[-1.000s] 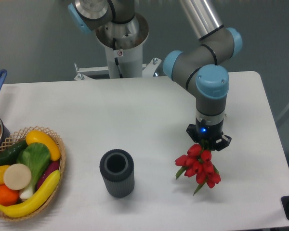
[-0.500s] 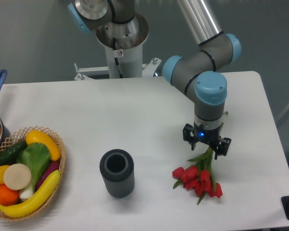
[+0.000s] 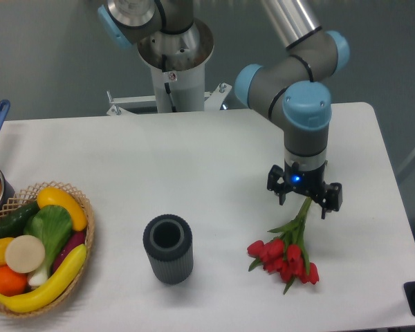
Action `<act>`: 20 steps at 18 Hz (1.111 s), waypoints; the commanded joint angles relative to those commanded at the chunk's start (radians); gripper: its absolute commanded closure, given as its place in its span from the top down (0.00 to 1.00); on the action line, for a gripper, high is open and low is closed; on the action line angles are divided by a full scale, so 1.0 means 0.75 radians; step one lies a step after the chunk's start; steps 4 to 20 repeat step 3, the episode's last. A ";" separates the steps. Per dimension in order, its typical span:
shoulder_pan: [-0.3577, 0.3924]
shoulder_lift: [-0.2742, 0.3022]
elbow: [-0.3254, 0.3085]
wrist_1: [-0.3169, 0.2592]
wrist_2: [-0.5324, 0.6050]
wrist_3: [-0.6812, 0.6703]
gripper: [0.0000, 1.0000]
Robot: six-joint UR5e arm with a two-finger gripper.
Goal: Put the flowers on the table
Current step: 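Open the gripper to release the tulips and lift it away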
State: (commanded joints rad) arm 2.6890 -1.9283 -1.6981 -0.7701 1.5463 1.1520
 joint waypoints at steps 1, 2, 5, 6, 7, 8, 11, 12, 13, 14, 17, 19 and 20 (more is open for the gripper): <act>0.012 0.006 0.000 0.000 0.000 0.016 1.00; 0.033 0.008 -0.002 -0.002 0.000 0.051 1.00; 0.049 0.010 -0.004 -0.004 0.000 0.094 1.00; 0.049 0.010 -0.004 -0.004 0.000 0.094 1.00; 0.049 0.010 -0.004 -0.004 0.000 0.094 1.00; 0.049 0.010 -0.004 -0.004 0.000 0.094 1.00; 0.049 0.010 -0.004 -0.004 0.000 0.094 1.00; 0.049 0.010 -0.004 -0.004 0.000 0.094 1.00; 0.049 0.010 -0.004 -0.004 0.000 0.094 1.00; 0.049 0.010 -0.004 -0.004 0.000 0.094 1.00; 0.049 0.010 -0.004 -0.004 0.000 0.094 1.00; 0.049 0.010 -0.004 -0.004 0.000 0.094 1.00; 0.049 0.010 -0.004 -0.004 0.000 0.094 1.00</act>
